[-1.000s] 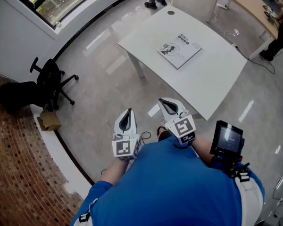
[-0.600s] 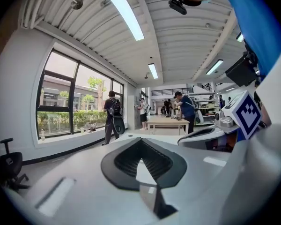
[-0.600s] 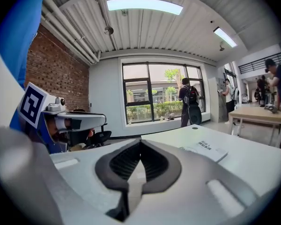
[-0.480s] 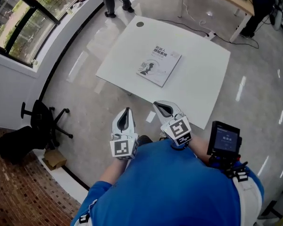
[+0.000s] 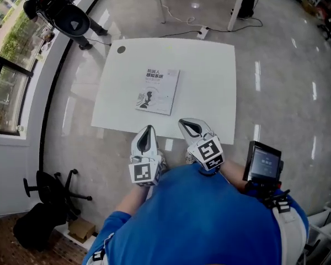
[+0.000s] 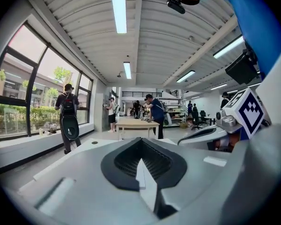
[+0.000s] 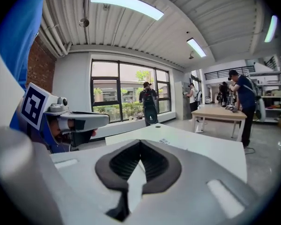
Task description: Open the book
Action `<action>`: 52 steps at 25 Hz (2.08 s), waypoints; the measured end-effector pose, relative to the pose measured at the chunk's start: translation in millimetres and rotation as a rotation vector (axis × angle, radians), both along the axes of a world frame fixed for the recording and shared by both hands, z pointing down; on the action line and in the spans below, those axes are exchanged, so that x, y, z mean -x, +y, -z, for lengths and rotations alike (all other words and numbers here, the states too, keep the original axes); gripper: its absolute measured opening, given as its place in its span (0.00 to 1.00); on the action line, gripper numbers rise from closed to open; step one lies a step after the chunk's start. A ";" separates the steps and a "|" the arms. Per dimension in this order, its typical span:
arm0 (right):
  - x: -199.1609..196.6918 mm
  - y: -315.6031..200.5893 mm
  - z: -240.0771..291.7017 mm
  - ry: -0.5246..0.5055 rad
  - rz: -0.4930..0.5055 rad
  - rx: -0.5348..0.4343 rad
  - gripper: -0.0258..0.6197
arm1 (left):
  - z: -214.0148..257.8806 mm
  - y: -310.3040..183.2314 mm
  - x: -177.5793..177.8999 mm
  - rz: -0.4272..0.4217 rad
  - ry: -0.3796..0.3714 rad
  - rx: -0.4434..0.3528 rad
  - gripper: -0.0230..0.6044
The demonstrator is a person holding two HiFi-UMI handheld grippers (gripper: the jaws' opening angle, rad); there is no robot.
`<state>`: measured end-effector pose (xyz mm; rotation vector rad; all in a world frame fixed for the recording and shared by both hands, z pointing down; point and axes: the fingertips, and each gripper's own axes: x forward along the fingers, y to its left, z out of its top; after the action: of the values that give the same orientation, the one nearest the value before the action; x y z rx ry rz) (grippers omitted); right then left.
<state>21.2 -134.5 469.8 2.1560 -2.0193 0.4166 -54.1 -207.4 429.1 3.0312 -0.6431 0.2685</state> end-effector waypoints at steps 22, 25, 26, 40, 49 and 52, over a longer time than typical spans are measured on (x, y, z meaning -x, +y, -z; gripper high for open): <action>4.4 -38.5 15.6 0.031 -0.486 0.082 0.04 | -19.9 -58.0 -28.4 -0.527 -0.017 0.054 0.05; -8.2 -41.3 11.6 0.038 -0.482 0.086 0.04 | -37.0 -61.7 -40.0 -0.522 -0.056 0.056 0.05; -13.4 -42.6 11.4 0.041 -0.479 0.084 0.04 | -40.9 -62.1 -44.5 -0.519 -0.068 0.056 0.05; -68.0 -41.4 -53.6 -0.074 -0.435 0.144 0.04 | -127.6 -41.9 -106.7 -0.515 -0.324 0.003 0.05; -70.2 -41.2 -68.0 -0.116 -0.428 0.159 0.04 | -151.8 -37.7 -113.1 -0.509 -0.428 -0.036 0.05; -66.8 -40.0 -71.1 -0.127 -0.426 0.160 0.04 | -161.1 -37.6 -110.1 -0.498 -0.476 -0.055 0.05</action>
<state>88.0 -174.5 540.9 2.5021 -1.5056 0.7575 56.0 -245.1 590.2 3.1409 0.1240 1.0175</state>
